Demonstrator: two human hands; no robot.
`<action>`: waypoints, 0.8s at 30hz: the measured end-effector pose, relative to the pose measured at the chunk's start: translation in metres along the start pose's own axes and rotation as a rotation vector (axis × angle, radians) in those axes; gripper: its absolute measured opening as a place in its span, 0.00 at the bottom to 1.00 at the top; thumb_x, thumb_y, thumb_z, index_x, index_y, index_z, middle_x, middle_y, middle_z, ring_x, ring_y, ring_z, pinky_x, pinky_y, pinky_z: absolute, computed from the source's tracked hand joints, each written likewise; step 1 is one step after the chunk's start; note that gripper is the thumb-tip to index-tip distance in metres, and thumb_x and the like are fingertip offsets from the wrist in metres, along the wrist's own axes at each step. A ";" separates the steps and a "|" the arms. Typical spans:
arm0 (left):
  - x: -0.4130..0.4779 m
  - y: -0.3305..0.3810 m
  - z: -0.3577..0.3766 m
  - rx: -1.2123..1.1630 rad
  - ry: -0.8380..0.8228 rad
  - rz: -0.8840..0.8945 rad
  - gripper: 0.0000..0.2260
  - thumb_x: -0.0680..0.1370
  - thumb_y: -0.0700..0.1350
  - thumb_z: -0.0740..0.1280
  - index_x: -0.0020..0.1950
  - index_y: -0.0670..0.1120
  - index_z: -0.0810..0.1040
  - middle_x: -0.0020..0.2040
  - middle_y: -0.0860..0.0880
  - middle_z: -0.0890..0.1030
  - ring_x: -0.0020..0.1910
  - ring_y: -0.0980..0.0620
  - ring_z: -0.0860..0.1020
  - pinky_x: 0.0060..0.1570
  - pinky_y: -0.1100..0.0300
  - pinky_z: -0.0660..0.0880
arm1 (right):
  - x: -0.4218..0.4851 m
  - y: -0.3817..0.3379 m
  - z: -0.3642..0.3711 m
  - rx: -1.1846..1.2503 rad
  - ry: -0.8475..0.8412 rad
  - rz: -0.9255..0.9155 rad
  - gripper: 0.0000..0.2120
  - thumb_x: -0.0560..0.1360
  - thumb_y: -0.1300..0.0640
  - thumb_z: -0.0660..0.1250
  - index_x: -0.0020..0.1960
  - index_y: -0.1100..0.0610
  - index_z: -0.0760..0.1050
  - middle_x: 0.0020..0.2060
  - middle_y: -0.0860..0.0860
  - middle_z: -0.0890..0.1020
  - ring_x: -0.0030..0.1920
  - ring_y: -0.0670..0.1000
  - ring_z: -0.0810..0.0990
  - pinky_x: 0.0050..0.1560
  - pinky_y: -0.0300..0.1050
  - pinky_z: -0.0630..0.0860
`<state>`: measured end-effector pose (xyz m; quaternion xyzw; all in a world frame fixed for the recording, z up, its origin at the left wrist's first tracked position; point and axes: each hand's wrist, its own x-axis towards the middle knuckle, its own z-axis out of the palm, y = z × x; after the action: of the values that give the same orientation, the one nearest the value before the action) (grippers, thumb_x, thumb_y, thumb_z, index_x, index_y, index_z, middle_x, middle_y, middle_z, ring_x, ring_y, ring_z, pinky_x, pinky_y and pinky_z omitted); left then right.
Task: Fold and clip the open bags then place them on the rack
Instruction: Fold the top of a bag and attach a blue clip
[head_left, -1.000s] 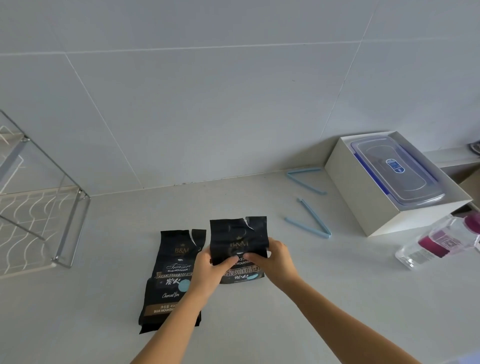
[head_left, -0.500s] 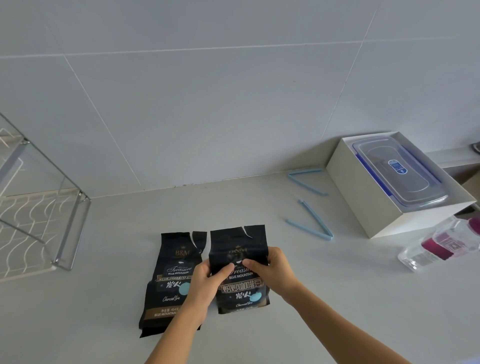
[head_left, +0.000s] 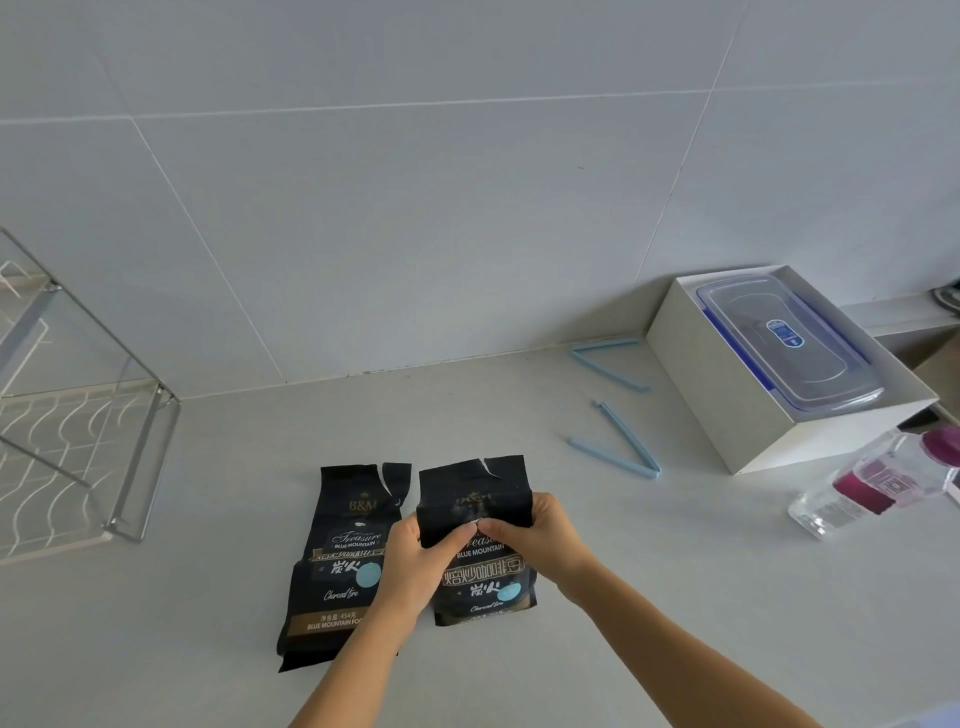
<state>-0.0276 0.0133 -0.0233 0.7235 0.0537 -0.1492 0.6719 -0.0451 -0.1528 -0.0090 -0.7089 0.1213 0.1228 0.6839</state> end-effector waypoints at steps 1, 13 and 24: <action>0.000 -0.001 0.000 0.018 0.016 0.016 0.10 0.67 0.47 0.75 0.44 0.55 0.78 0.39 0.58 0.85 0.41 0.56 0.83 0.30 0.69 0.77 | 0.001 -0.002 -0.001 0.004 -0.016 0.009 0.04 0.71 0.59 0.72 0.44 0.51 0.81 0.40 0.48 0.87 0.41 0.50 0.86 0.39 0.39 0.81; 0.002 -0.001 -0.001 0.331 0.119 0.349 0.35 0.67 0.45 0.77 0.69 0.55 0.64 0.74 0.50 0.59 0.73 0.56 0.54 0.69 0.54 0.60 | 0.000 0.005 -0.006 -0.143 0.041 -0.216 0.52 0.66 0.61 0.77 0.74 0.40 0.45 0.64 0.43 0.64 0.59 0.50 0.77 0.53 0.49 0.81; 0.003 -0.002 -0.007 -0.031 -0.048 -0.066 0.26 0.68 0.44 0.75 0.63 0.56 0.71 0.56 0.48 0.79 0.53 0.50 0.80 0.42 0.59 0.81 | 0.002 0.010 -0.021 -0.243 0.006 -0.202 0.10 0.71 0.57 0.72 0.53 0.56 0.80 0.68 0.48 0.65 0.54 0.43 0.78 0.46 0.34 0.78</action>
<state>-0.0244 0.0199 -0.0255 0.7069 0.0638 -0.1875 0.6790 -0.0460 -0.1739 -0.0182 -0.7953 0.0358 0.0650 0.6016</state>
